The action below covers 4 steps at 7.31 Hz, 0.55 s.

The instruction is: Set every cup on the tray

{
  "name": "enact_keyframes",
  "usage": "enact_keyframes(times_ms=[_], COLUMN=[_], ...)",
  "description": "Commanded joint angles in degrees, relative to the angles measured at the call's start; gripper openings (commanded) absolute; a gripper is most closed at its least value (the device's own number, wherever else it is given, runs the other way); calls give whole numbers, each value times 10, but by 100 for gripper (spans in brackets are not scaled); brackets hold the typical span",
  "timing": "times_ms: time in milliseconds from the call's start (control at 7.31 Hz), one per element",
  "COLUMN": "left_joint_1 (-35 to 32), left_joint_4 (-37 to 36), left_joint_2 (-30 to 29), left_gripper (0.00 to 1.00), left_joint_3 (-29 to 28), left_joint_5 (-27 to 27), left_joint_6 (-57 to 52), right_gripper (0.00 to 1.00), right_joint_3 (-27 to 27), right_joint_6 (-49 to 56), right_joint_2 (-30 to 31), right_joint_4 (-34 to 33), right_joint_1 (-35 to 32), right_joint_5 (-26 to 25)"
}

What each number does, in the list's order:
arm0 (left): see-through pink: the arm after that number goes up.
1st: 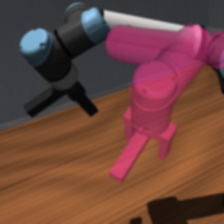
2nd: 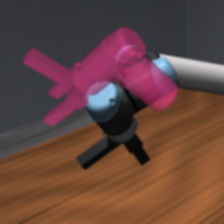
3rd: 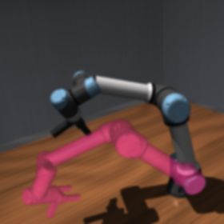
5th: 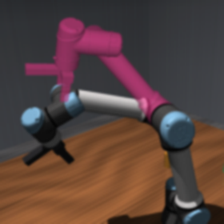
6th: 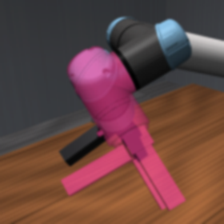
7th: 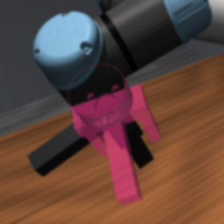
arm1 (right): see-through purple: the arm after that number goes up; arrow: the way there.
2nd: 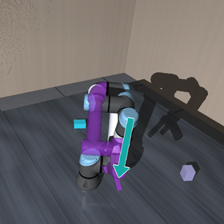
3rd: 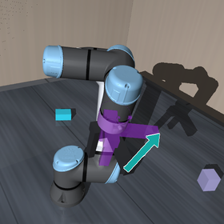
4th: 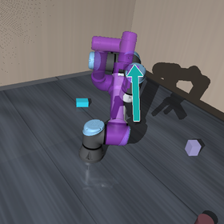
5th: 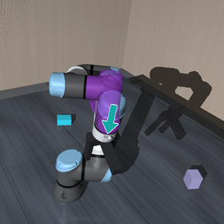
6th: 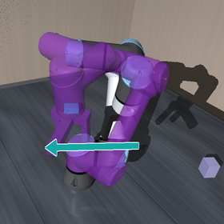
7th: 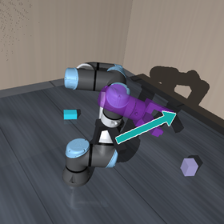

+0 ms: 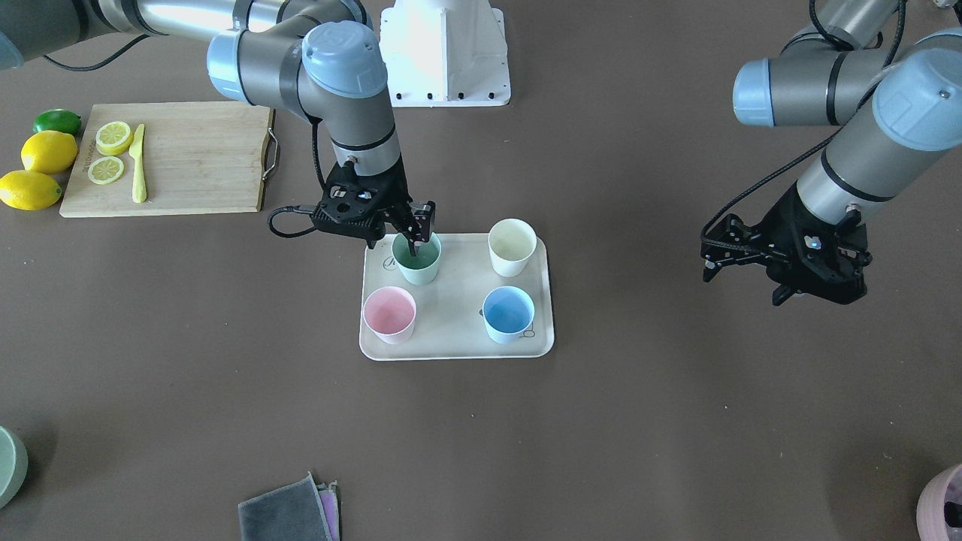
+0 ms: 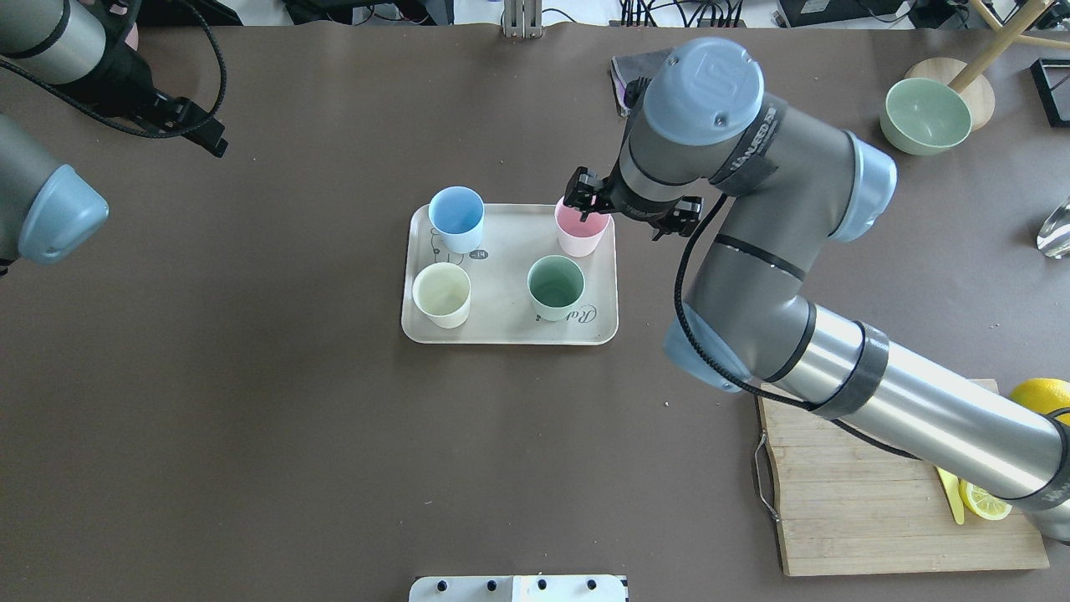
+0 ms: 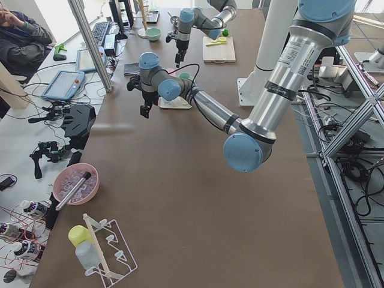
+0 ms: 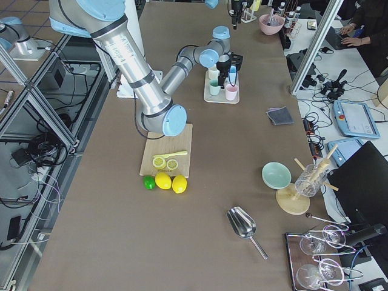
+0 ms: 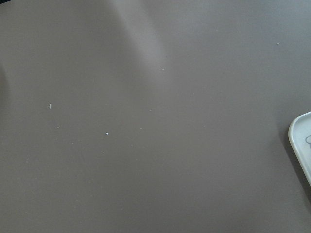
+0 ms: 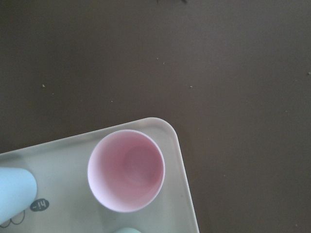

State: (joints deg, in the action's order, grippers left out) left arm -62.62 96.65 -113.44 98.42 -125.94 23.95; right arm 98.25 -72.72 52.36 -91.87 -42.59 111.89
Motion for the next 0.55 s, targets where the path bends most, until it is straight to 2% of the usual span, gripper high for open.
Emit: enact_keyframes(times_ms=[0, 274, 411], left_joint_1=[-51, -150, -206], left_joint_4=[-2, -31, -97], left_joint_2=[82, 129, 129], left_gripper=[99, 99, 99], left_joint_3=[45, 42, 44], left_joint_5=[-4, -25, -47], left_joint_6=[-84, -225, -316], right_gripper=[100, 100, 100], right_joint_3=[65, 118, 121], right_joint_6=[210, 449, 566], right_joint_2=[114, 266, 322], right_joint_4=[-17, -16, -16], right_joint_1=[-127, -249, -329], right_joint_5=[86, 145, 197])
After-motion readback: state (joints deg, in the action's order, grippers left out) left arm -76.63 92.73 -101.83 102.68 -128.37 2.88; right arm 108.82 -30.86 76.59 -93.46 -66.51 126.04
